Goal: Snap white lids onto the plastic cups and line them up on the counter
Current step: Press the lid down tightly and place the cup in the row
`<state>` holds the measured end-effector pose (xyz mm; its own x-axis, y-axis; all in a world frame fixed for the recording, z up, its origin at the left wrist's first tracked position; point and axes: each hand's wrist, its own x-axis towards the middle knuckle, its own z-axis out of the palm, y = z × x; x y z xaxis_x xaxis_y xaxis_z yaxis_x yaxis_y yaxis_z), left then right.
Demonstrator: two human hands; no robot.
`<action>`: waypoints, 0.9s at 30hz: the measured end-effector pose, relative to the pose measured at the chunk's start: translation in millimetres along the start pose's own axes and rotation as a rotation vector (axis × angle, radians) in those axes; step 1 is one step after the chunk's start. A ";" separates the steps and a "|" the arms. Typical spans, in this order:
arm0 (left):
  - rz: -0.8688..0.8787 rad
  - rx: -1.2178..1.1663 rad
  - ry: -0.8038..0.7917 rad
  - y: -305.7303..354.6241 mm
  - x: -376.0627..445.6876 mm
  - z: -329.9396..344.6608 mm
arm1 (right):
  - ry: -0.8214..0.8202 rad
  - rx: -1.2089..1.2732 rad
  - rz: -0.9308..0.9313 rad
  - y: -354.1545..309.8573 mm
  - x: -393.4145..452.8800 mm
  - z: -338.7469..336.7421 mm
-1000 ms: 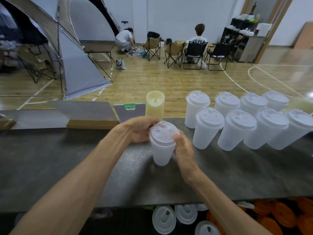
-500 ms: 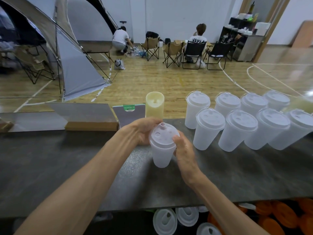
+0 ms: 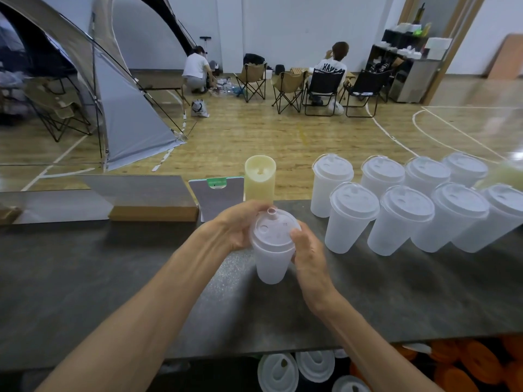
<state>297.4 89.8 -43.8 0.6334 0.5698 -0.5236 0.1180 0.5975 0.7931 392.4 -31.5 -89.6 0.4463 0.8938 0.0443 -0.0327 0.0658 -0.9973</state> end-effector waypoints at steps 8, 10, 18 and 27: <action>0.085 -0.230 0.047 -6.3 0.3 -1.6 | 0.028 -0.037 0.003 1.7 0.1 2.0; 0.219 -0.303 0.076 -10.1 1.4 -3.6 | 0.024 -0.045 0.006 0.8 0.4 2.2; 0.454 -0.083 0.116 -18.8 -9.8 1.3 | 0.063 -0.032 -0.002 -0.5 -1.4 5.9; 0.438 -0.074 0.194 -20.0 -10.2 3.6 | 0.060 -0.051 -0.001 -1.6 -1.7 5.6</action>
<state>291.4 70.0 -53.2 0.4558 0.8676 -0.1991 -0.1876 0.3123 0.9313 386.7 -30.6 -87.7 0.4993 0.8653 0.0437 0.0129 0.0430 -0.9990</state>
